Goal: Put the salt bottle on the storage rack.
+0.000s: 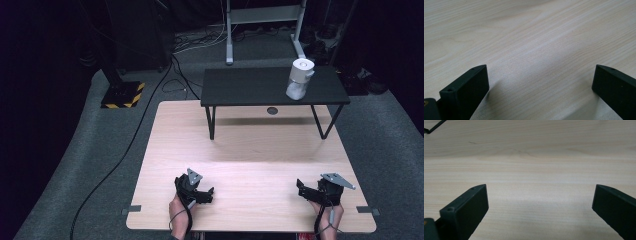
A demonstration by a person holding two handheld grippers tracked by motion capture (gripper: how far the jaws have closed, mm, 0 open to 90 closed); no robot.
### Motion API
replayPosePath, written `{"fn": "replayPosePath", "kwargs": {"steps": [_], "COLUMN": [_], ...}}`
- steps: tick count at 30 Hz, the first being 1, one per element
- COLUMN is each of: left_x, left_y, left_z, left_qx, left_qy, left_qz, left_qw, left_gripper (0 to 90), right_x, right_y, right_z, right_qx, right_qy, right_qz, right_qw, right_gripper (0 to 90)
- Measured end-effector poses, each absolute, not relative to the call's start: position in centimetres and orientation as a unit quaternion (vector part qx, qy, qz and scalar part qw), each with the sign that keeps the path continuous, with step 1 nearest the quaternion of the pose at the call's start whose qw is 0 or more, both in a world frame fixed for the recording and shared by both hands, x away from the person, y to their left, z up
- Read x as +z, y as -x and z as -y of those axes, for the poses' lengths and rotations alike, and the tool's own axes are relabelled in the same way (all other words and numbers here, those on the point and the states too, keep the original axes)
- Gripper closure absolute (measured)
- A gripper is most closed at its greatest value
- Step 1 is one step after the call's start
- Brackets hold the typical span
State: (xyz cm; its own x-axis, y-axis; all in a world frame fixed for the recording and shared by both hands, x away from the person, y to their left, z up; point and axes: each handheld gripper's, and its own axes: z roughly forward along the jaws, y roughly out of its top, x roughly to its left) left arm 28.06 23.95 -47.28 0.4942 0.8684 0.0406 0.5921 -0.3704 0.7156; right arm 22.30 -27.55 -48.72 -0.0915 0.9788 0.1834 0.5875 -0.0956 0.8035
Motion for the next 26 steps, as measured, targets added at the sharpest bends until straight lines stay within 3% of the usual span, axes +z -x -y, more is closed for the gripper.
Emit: {"fn": "replayPosePath", "kwargs": {"steps": [17,26], "left_x": [-47.3,-47.3], "left_y": [-27.9,-28.0], "left_z": [-23.8,-23.9], "left_qx": [0.218,0.213], "left_qy": [-0.801,-0.800], "left_qz": [-0.453,-0.456], "left_qw": [0.325,0.325], "left_gripper": [0.2,0.2], "right_x": [-48.9,-47.9], "right_y": [-22.6,-24.4], "right_z": [27.2,24.3], "right_qx": [0.374,0.295], "right_qy": [-0.631,-0.602], "right_qz": [-0.636,-0.697], "right_qw": [0.239,0.255], "right_gripper": [0.0,0.0]}}
